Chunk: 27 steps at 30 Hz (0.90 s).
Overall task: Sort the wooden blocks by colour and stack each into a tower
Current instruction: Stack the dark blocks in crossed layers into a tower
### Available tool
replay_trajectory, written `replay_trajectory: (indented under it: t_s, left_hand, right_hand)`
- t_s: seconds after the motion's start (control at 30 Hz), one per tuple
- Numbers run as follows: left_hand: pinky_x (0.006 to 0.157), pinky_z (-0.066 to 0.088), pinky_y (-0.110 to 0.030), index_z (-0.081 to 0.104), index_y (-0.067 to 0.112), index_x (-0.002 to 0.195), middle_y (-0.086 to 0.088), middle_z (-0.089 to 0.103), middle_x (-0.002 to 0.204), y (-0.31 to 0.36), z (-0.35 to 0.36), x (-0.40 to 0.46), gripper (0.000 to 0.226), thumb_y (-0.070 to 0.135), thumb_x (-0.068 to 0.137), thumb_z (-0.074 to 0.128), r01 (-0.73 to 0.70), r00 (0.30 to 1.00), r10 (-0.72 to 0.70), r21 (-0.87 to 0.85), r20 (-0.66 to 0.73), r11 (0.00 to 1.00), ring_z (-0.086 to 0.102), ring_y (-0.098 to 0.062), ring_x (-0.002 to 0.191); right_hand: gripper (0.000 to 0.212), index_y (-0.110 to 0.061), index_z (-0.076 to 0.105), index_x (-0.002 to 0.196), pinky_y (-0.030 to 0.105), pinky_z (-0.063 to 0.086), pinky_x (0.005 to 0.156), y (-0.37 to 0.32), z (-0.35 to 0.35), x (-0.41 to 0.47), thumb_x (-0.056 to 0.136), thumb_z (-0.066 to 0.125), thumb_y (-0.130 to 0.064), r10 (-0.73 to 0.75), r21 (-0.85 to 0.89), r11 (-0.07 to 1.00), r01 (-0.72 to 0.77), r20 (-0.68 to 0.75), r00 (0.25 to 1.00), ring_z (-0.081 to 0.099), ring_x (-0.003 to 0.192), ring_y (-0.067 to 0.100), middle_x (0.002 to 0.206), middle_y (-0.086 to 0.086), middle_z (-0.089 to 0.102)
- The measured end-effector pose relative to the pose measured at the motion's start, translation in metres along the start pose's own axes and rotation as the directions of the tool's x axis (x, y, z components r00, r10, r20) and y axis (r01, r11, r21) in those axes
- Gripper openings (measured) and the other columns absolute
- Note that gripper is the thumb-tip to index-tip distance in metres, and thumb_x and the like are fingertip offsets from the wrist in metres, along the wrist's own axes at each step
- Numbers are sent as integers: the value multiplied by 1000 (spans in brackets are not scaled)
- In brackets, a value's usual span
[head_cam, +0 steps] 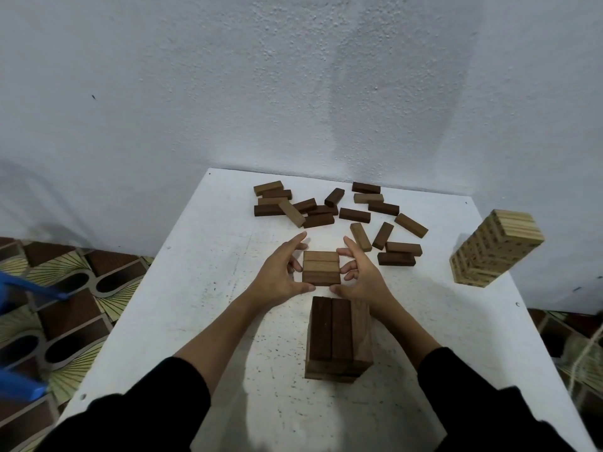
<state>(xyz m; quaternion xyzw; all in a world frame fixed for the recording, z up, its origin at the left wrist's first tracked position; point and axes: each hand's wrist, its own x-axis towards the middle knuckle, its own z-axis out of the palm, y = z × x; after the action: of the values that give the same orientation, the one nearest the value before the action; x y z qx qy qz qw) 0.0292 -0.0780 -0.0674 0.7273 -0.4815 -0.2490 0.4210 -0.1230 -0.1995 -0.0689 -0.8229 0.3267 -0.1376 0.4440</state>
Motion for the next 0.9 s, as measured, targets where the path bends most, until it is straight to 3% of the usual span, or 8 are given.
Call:
replay_trajectory:
  t_s: [0.6,0.73,0.9]
  left_hand:
    - [66,46,-8,25,28,147,3,50,126,4,-9,9,102,12,67,85,64,993,-64,10,99,998,54,-12,87]
    - [72,45,-12,26,29,147,3,52,124,23,-28,8,103,14,65,87,5,996,-2,-33,92,999,52,-10,94]
    - [83,46,-14,28,27,146,15,55,118,66,-58,-5,102,14,64,87,-101,994,105,-129,28,986,52,2,107]
  right_hand:
    - [97,-21,18,149,18,47,70,-16,-12,1,74,77,-4,45,34,998,-50,132,990,49,85,11,137,0,42]
    - [98,-24,19,149,17,52,68,-38,-31,-7,73,78,-2,1,95,995,-13,124,992,50,84,11,132,-2,42]
    - [94,-31,27,145,18,52,75,-78,-59,-33,72,78,-3,-110,210,972,102,26,994,53,88,11,123,-8,49]
